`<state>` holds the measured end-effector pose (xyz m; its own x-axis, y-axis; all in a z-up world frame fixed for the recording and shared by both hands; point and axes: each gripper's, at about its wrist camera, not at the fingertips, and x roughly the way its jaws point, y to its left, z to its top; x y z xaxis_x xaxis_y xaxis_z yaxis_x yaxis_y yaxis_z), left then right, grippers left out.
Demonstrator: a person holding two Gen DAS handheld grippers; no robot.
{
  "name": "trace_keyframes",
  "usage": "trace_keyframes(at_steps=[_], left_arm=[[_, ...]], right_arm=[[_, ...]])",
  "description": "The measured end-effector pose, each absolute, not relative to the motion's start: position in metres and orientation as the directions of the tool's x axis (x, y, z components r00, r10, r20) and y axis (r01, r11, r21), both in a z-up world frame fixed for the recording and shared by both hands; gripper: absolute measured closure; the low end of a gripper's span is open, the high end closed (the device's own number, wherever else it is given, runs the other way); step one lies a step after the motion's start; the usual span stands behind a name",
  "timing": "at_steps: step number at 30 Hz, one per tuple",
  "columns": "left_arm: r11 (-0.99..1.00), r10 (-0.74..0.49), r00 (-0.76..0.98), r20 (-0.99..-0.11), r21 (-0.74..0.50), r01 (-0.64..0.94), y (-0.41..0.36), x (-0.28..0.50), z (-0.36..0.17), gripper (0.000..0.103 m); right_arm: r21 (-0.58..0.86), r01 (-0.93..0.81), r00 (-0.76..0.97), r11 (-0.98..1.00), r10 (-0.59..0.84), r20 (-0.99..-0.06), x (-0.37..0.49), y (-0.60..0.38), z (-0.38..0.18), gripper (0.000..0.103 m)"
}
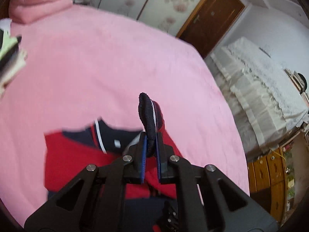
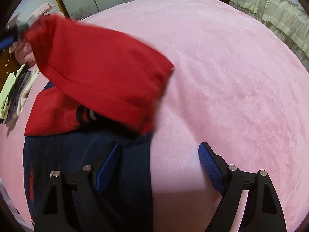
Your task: Fold large clothes
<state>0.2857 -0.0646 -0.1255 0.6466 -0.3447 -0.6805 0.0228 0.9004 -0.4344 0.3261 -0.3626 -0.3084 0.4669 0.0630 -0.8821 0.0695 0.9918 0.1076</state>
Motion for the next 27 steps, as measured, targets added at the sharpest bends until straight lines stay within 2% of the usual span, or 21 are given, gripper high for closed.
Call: trace_keyframes(at_steps=[3, 5, 11, 17, 21, 24, 27], left_arm=[[0.919, -0.302, 0.657, -0.691, -0.393, 0.009, -0.056, 0.294, -0.124, 0.097], [0.941, -0.251, 0.631, -0.734, -0.338, -0.019, -0.051, 0.296, -0.136, 0.097], [0.966, -0.133, 0.442, -0.887, -0.216, -0.143, -0.024, 0.28, -0.215, 0.097], [0.926, -0.209, 0.288, -0.935, -0.283, -0.249, -0.003, 0.258, -0.274, 0.097], [0.851, -0.329, 0.31, -0.892, -0.423, -0.312, 0.008, 0.266, -0.266, 0.097], [0.806, -0.378, 0.337, -0.862, -0.486, -0.338, 0.019, 0.278, -0.254, 0.097], [0.768, -0.42, 0.356, -0.835, -0.536, -0.352, 0.028, 0.283, -0.241, 0.097]], right_arm=[[0.102, 0.08, 0.466, 0.992, 0.054, -0.883, 0.331, -0.361, -0.309, 0.019], [0.098, 0.084, 0.464, 0.992, 0.048, -0.884, 0.334, -0.36, -0.31, 0.019], [0.096, 0.097, 0.458, 0.991, 0.041, -0.888, 0.339, -0.356, -0.312, 0.019], [0.162, 0.161, 0.469, 0.974, 0.069, -0.881, 0.337, -0.367, -0.31, 0.019], [0.256, 0.226, 0.484, 0.94, 0.119, -0.867, 0.335, -0.378, -0.309, 0.019], [0.261, 0.243, 0.487, 0.934, 0.116, -0.866, 0.34, -0.382, -0.309, 0.019], [0.354, 0.304, 0.513, 0.884, 0.162, -0.843, 0.334, -0.392, -0.309, 0.019]])
